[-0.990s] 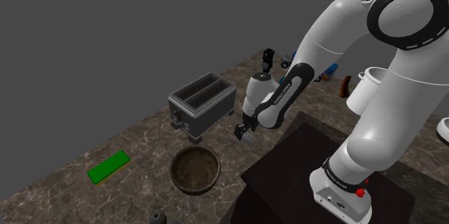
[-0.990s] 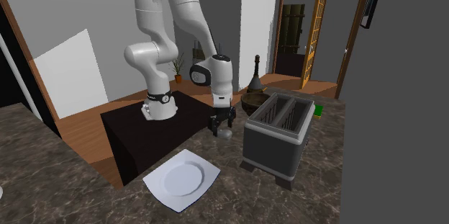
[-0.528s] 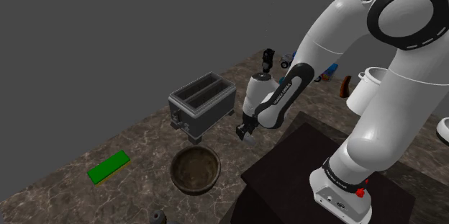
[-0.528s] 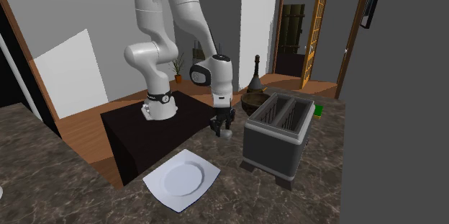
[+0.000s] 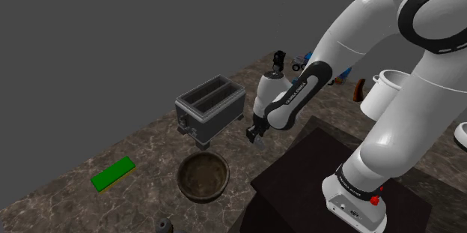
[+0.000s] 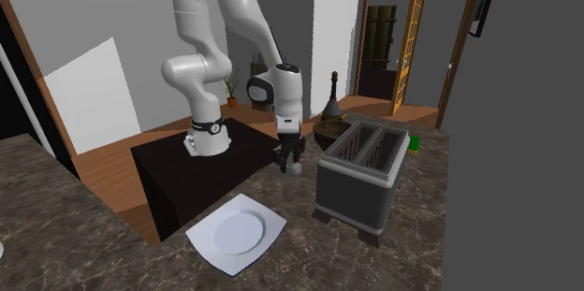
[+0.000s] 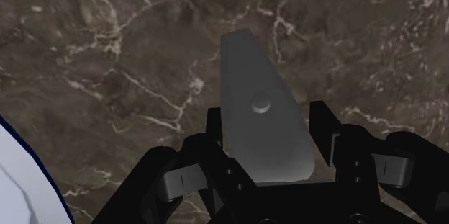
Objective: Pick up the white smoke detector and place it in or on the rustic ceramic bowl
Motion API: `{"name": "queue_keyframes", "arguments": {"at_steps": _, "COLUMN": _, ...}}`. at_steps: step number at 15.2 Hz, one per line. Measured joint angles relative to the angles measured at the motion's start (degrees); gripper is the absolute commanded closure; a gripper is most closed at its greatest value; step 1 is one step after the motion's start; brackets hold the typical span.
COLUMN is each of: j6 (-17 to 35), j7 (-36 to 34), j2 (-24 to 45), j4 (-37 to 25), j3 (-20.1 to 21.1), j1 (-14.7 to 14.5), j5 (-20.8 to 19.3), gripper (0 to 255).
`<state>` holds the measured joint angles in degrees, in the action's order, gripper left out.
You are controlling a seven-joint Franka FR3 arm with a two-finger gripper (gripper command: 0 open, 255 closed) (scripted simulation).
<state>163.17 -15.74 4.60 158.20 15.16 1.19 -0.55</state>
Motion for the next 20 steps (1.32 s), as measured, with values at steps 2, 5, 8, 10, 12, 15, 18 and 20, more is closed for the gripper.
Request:
{"name": "queue_keyframes", "arguments": {"at_steps": 2, "j6": -2.01, "j7": 1.3, "j2": -2.25, "j4": 0.17, "j3": 0.56, "j1": 0.19, "j5": 1.8, "gripper": 255}}
{"name": "queue_keyframes", "arguments": {"at_steps": 5, "j6": -5.04, "j7": 2.73, "j2": -5.67, "j4": 0.44, "j3": 1.03, "j1": 0.0, "j5": 4.1, "gripper": 255}}
{"name": "queue_keyframes", "arguments": {"at_steps": 8, "j6": -7.99, "j7": 3.83, "j2": -8.44, "j4": 0.2, "j3": 1.01, "j1": -0.19, "j5": 5.55, "gripper": 255}}
{"name": "queue_keyframes", "arguments": {"at_steps": 10, "j6": -10.22, "j7": 4.45, "j2": -10.52, "j4": -0.01, "j3": 0.91, "j1": -0.39, "j5": 6.42, "gripper": 255}}
{"name": "queue_keyframes", "arguments": {"at_steps": 12, "j6": -12.3, "j7": 4.9, "j2": -12.62, "j4": -0.03, "j3": 0.83, "j1": -0.68, "j5": 7.21, "gripper": 255}}
{"name": "queue_keyframes", "arguments": {"at_steps": 15, "j6": -15.34, "j7": 5.54, "j2": -15.22, "j4": -0.48, "j3": 0.5, "j1": -0.85, "j5": 7.87, "gripper": 255}}
{"name": "queue_keyframes", "arguments": {"at_steps": 18, "j6": -18.49, "j7": 5.89, "j2": -17.94, "j4": -0.94, "j3": 0.24, "j1": -1.14, "j5": 8.44, "gripper": 255}}
{"name": "queue_keyframes", "arguments": {"at_steps": 20, "j6": -20.68, "j7": 6.13, "j2": -19.77, "j4": -1.32, "j3": 0.02, "j1": -1.3, "j5": 8.74, "gripper": 255}}
